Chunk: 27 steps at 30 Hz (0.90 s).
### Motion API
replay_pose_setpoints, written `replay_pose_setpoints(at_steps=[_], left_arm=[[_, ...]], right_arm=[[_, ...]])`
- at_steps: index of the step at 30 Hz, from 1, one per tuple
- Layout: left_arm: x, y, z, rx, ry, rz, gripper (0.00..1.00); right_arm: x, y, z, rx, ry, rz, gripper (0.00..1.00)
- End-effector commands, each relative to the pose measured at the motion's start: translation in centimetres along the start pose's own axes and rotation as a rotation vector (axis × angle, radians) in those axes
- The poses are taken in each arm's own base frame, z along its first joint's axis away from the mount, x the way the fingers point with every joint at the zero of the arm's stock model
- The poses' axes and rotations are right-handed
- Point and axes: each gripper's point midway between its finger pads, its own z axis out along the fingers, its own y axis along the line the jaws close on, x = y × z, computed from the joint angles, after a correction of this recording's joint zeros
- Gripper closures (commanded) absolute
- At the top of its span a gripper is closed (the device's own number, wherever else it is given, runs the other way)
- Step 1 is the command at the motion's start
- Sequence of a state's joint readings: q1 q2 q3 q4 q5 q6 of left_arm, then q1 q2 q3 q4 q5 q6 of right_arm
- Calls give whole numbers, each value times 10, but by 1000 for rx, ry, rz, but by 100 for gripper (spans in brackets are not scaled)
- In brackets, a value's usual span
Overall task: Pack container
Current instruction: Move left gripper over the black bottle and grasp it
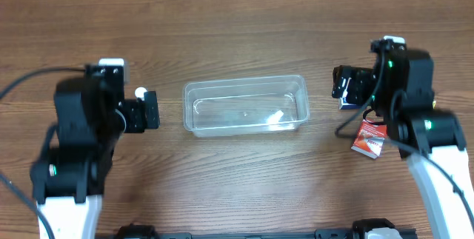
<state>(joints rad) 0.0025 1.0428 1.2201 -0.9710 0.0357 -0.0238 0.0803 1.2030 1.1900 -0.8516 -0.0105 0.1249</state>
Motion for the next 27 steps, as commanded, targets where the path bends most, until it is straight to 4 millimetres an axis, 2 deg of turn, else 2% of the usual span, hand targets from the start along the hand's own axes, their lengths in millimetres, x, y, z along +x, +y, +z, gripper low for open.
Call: replay_pose_setpoints(at_steps=[1,4,7,12,20,27], left_arm=[[-4,-11,-1,70,130,-25,0],[-3,-6,7,49,168,-32,0],[0,2,20,28,205,-104,0],[14,21,64,-29,336,-134,0],[53,37,152,-60,550,-159,0],[70,41,190,-63,605,-156,2]], right_arm=[[-13,-3,-8,40,16,-28,0],[-9,-14,-8,62,35,4,0],[-2,-34,-10,98,68,85,0],[3,-53,-13,75,92,172,0],[6,-55,-14,81,104,179,0],[7,-56,-11,82,113,181,0]])
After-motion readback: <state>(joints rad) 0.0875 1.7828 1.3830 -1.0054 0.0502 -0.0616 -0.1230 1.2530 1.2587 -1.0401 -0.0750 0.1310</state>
